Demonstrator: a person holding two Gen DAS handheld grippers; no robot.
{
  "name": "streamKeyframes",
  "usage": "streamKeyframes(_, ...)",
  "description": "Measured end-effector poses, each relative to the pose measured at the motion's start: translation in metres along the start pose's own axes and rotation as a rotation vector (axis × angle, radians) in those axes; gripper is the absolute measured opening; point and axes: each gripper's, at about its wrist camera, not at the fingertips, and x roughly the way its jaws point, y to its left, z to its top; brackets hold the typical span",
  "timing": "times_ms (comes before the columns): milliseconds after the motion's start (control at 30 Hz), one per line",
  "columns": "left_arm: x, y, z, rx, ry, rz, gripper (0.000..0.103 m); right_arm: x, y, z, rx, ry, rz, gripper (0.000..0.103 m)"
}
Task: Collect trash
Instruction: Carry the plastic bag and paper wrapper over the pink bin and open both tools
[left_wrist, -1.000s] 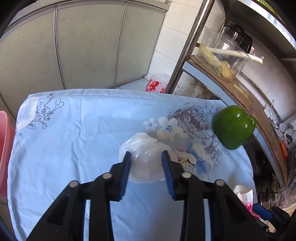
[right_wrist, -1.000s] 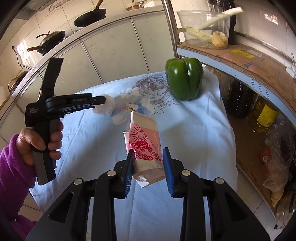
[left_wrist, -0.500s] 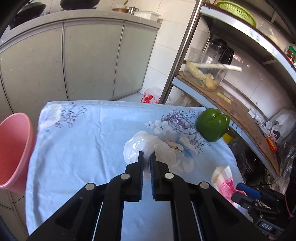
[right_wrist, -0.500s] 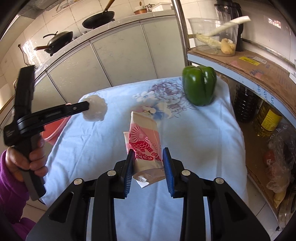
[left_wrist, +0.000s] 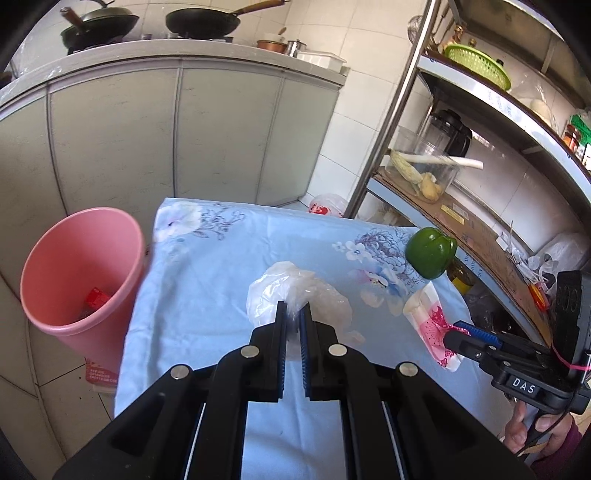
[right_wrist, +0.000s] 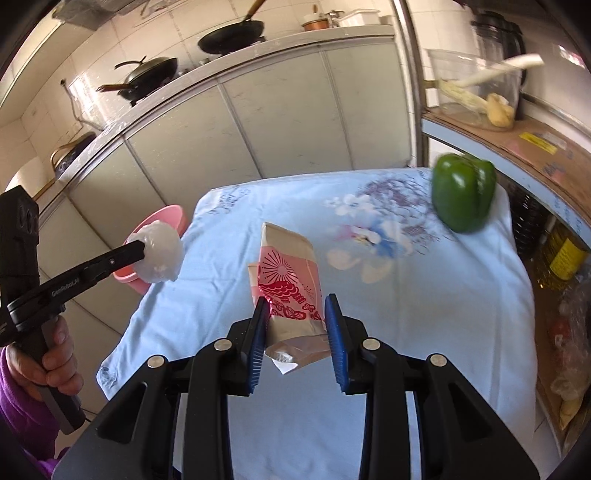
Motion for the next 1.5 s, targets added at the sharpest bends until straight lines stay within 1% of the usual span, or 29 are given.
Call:
streamKeyframes(133,-0.010,0.021,-0.002,-0.033,-0.013,0.026,0.006,0.009,0.019,0.011,-0.038,0.000,0.024,0.032)
streamKeyframes(333,-0.027,0.054,0.000,-0.087,-0.050,0.085,0.006,0.030,0.053,0.032,-0.084,0.006,0.086,0.032)
streamKeyframes(533,-0.048,0.094,0.009,-0.144,-0.109,0.168,0.006,0.056,0.106,0.059,-0.166,0.014,0.186,0.032)
streamKeyframes(700,-0.054,0.132,0.014,-0.192,-0.127,0.242,0.006,0.083,0.155,0.079,-0.254,0.028,0.256,0.032)
streamKeyframes(833,-0.051,0.157,0.016,-0.228,-0.126,0.289,0.006,0.105,0.181,0.097,-0.278,0.048,0.310,0.032)
streamKeyframes(933,-0.042,0.172,0.018,-0.252,-0.118,0.309,0.006,0.127,0.199,0.109,-0.282,0.072,0.345,0.032)
streamKeyframes(1067,-0.030,0.185,0.016,-0.273,-0.106,0.328,0.006,0.158,0.219,0.115,-0.280,0.104,0.371,0.032)
streamKeyframes(1267,-0.010,0.203,0.012,-0.297,-0.073,0.361,0.006,0.199,0.236,0.111,-0.277,0.160,0.378,0.032)
streamKeyframes(1500,0.006,0.217,0.011,-0.321,-0.044,0.379,0.006,0.229,0.245,0.106,-0.294,0.199,0.359,0.032)
